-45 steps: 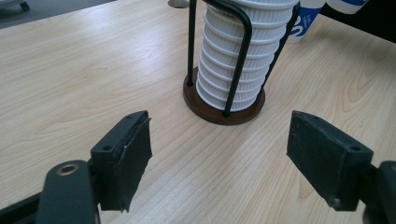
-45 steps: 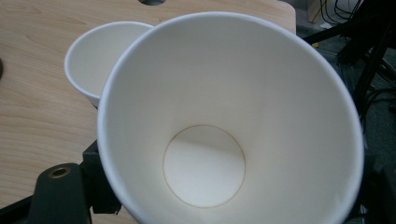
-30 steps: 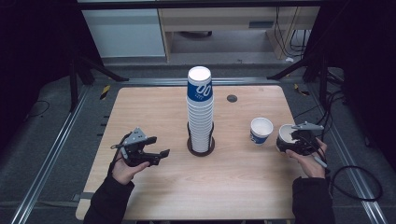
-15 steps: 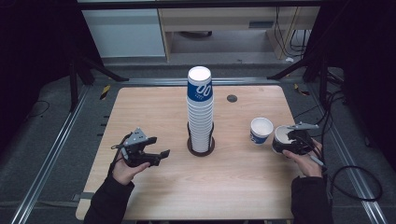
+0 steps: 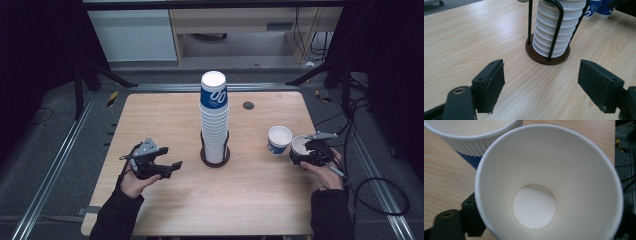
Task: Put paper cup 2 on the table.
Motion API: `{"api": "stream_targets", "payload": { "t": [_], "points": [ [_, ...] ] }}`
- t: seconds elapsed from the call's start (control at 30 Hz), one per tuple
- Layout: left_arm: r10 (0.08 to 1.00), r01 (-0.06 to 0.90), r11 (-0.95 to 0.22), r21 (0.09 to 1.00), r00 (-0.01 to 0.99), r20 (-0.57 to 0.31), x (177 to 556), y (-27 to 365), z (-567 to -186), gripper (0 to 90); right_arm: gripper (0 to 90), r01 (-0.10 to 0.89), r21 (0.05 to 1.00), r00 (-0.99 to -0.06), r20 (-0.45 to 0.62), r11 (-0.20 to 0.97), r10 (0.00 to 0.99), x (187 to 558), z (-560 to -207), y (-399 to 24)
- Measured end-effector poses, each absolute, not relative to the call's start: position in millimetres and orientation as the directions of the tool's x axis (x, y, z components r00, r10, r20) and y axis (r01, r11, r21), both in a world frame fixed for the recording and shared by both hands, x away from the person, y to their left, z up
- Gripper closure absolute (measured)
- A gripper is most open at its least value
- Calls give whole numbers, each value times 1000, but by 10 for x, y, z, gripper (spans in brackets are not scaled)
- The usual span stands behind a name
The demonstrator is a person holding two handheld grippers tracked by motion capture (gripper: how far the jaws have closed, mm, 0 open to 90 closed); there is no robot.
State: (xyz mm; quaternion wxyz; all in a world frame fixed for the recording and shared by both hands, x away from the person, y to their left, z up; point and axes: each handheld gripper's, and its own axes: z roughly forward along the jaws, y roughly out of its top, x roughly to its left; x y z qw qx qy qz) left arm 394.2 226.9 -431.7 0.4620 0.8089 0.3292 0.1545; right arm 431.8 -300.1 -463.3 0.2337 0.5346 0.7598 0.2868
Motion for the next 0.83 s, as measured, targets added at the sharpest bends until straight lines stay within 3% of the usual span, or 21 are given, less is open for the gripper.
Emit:
{"api": "stream_targets", "payload": {
  "t": [0.17, 0.27, 0.83],
  "points": [
    [677, 386, -353, 852, 734, -52, 3927, 2273, -4303, 207, 53, 693, 665, -318, -61, 276, 946, 4300, -4627, -2986],
    [677, 388, -352, 852, 734, -54, 3923, 2281, -4300, 205, 87, 679, 681, -307, -76, 274, 949, 4234, -4627, -2986],
    [696, 416, -362, 834, 716, -56, 3934, 2344, -4339, 192, 48, 703, 666, -299, -42, 250, 953, 3823, -4584, -2938]
  ]
}}
